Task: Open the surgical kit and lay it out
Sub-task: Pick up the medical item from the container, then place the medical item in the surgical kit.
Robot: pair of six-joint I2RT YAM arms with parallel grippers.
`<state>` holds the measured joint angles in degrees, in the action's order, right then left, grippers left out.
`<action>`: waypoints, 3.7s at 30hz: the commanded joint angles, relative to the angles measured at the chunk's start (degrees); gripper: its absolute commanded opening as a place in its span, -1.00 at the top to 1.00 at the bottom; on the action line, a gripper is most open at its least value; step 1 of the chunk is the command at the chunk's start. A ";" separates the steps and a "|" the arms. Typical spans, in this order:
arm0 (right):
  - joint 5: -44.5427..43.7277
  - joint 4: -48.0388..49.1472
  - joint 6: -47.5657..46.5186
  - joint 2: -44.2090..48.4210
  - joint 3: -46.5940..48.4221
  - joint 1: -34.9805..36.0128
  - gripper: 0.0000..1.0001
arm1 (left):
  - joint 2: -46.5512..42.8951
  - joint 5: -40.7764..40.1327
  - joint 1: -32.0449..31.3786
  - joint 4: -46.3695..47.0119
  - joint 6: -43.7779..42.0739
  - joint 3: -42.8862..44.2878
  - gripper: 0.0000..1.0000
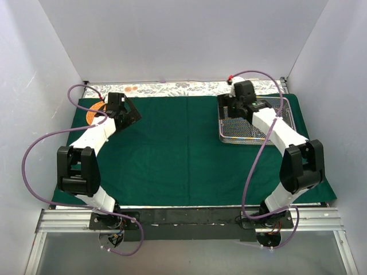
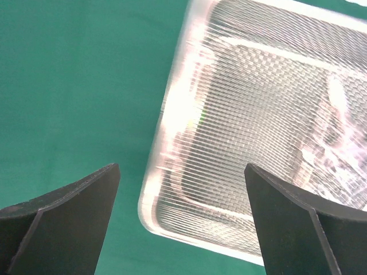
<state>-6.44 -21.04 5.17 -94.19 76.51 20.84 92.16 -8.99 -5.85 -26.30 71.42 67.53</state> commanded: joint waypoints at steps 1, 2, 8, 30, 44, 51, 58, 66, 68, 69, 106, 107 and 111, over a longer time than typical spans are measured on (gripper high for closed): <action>-4.55 0.38 1.15 1.91 -4.26 -7.29 -0.95 | -5.32 -1.20 -0.22 -1.56 -1.10 -4.59 -0.96; -4.29 0.82 1.68 1.39 -4.44 -10.26 -0.93 | -5.76 -1.64 -0.22 -1.21 -1.45 -5.38 -0.96; -1.39 0.56 0.64 -5.19 -1.55 -17.50 -0.60 | -6.82 -2.43 -0.57 2.31 -1.81 -10.39 -0.96; 6.00 -4.27 -9.12 -25.33 15.51 -20.14 0.35 | -2.51 -2.08 -3.29 2.40 -1.81 -9.26 -0.96; 10.30 -7.09 -7.91 -23.59 16.57 -20.31 0.97 | -2.42 -0.24 -3.82 -0.32 -2.25 -4.34 -0.96; 14.25 -3.15 1.14 -14.71 13.85 -20.31 0.97 | -4.00 4.33 -4.87 -1.12 -2.34 0.76 -0.96; 26.80 11.67 18.25 -3.21 2.43 -20.31 0.97 | -6.37 19.61 -6.54 4.23 -1.37 3.66 -0.96; 40.26 42.09 43.49 4.80 -15.85 -17.16 0.97 | -5.51 34.20 -12.78 16.88 5.22 4.28 -0.96; 41.67 49.92 50.77 5.51 -18.75 -15.75 0.97 | -4.71 36.14 -15.32 19.26 6.45 4.98 -0.97; 41.85 57.52 52.90 5.51 -21.20 -14.26 0.97 | -3.84 38.33 -15.94 22.14 8.02 4.98 -0.96; 41.85 83.70 67.78 -0.46 -22.54 -4.14 0.97 | 2.06 50.83 -25.79 40.81 12.08 0.76 0.90; 41.94 83.62 67.61 -0.55 -22.55 -4.14 0.97 | 1.88 50.74 -25.79 40.63 11.82 0.59 0.94; 43.08 83.53 66.38 -0.64 -22.98 -4.14 0.79 | 0.92 48.73 -25.88 37.30 8.84 0.41 1.00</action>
<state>35.99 58.85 73.08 -94.35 52.93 16.25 95.18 41.36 -31.38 13.41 83.77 68.05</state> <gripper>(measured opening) 0.023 0.022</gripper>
